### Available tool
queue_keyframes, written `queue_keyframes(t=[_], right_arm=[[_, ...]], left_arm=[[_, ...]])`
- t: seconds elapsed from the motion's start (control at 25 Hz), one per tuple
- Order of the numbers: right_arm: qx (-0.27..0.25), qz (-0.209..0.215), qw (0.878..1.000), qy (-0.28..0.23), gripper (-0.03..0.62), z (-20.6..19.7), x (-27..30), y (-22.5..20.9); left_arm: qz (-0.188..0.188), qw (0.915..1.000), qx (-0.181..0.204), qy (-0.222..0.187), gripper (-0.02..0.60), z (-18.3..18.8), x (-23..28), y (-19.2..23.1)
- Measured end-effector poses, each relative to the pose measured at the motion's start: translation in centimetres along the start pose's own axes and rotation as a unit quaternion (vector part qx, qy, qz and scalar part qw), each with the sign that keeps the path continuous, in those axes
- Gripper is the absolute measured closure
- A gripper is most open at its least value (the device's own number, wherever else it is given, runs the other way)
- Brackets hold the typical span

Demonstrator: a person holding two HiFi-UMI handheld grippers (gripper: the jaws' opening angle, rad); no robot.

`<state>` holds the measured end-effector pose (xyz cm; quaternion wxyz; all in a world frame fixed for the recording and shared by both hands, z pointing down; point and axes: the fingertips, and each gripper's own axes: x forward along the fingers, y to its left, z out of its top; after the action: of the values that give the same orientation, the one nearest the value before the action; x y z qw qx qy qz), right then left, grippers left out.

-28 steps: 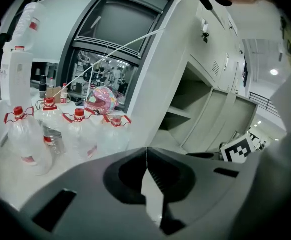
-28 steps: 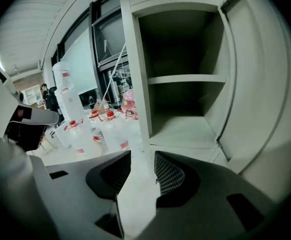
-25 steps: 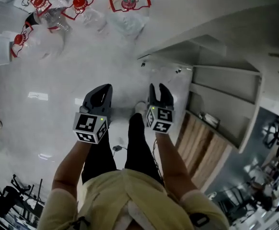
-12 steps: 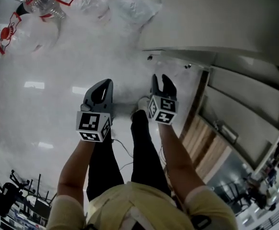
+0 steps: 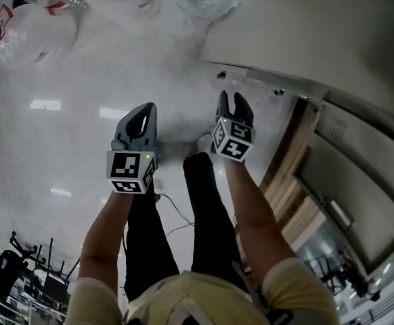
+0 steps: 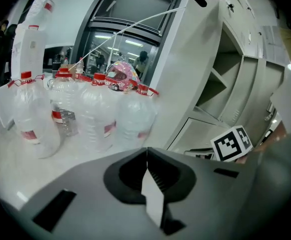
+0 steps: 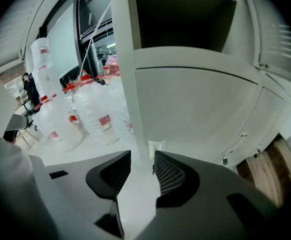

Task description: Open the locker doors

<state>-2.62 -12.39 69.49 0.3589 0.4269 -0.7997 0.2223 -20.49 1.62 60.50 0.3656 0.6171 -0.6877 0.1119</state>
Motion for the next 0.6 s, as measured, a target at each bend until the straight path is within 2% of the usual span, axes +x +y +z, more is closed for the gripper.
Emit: queue_keyframes(t=[0.36, 0.6], right_arm=[[0.022, -0.030, 0.999, -0.003, 0.451, -0.9, 5.5, -0.7], [0.082, -0.046, 0.995, -0.020, 0.451, -1.0, 7.7, -1.7]], left_arm=[[0.009, 0.9998, 0.013, -0.007, 0.577, -1.7, 3.8, 2.1], [0.016, 0.9997, 0.018, -0.007, 0.577, -3.1, 5.0, 2.4]])
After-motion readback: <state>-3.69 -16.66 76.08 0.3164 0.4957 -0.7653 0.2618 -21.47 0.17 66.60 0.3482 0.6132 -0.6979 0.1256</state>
